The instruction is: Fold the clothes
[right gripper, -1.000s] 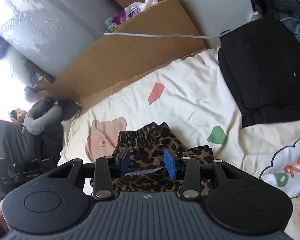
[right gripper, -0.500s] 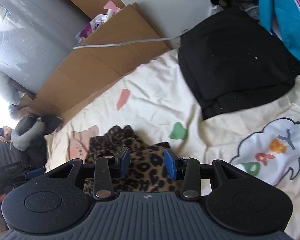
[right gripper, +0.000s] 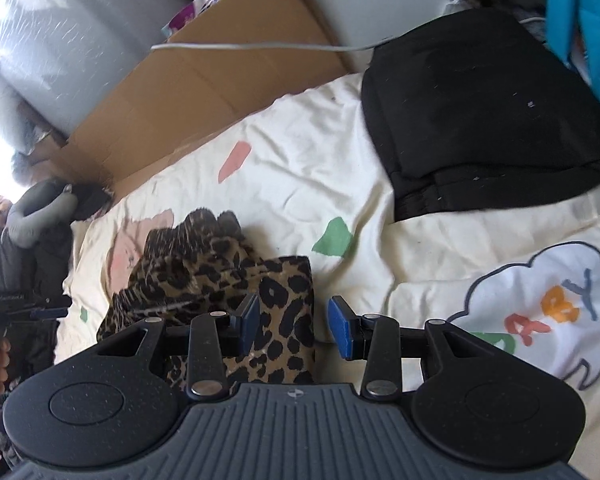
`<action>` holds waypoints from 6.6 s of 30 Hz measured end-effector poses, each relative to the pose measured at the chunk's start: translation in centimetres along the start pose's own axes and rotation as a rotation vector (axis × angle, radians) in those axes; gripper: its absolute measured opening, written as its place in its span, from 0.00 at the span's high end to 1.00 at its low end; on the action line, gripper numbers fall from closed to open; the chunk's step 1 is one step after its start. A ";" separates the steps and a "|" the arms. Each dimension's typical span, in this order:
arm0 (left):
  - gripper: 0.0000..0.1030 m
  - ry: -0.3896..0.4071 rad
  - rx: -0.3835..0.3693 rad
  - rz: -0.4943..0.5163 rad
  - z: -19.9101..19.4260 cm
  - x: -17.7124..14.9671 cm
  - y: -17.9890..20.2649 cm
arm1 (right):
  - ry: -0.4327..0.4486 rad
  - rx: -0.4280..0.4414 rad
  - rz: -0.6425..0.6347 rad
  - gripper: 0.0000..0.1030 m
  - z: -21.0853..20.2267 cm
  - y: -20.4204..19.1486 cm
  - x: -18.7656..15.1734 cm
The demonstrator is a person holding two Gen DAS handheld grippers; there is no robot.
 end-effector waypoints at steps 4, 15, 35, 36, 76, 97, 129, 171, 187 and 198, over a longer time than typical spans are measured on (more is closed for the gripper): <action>0.53 0.034 -0.010 0.018 0.9 -1.1 -0.9 | 0.003 0.025 -0.053 0.59 1.2 -0.2 -0.7; 0.53 0.058 -0.049 0.092 2.1 -3.2 -2.8 | -0.012 0.035 -0.151 0.61 3.6 -0.9 0.3; 0.89 0.014 -0.115 0.120 7.2 -2.6 -4.7 | -0.035 0.014 -0.137 0.87 6.5 -0.9 0.8; 0.91 0.028 -0.115 0.113 7.1 -2.7 -4.9 | -0.025 0.014 -0.140 0.89 6.5 -1.1 1.0; 0.67 0.037 0.006 0.212 8.0 -3.5 -4.3 | -0.052 -0.016 -0.344 0.64 11.1 -3.9 0.7; 0.57 0.020 0.013 0.231 8.5 -3.2 -3.4 | 0.037 -0.063 -0.252 0.96 7.6 -3.1 1.2; 0.92 0.278 0.003 0.199 -0.9 -1.5 0.3 | 0.210 -0.070 -0.134 0.96 1.2 -4.7 2.3; 0.88 0.051 0.059 0.099 11.0 4.4 -3.4 | -0.039 -0.164 -0.158 0.94 13.8 -4.9 8.5; 0.78 0.124 0.000 0.249 6.8 2.0 4.6 | 0.057 0.002 -0.320 0.91 10.1 -10.4 7.1; 0.84 0.088 -0.102 0.317 10.8 1.5 9.7 | 0.014 0.032 -0.405 0.91 13.3 -15.1 5.4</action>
Point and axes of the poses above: each gripper's, at about its wrist camera, not at the fingertips, and z roughly the way its jaws point, y to its right, x to its top, the point moved 2 cm from there along z, roughly the way its jaws point, and after that the axes turned 9 degrees about -x, right-handed, at the moved point
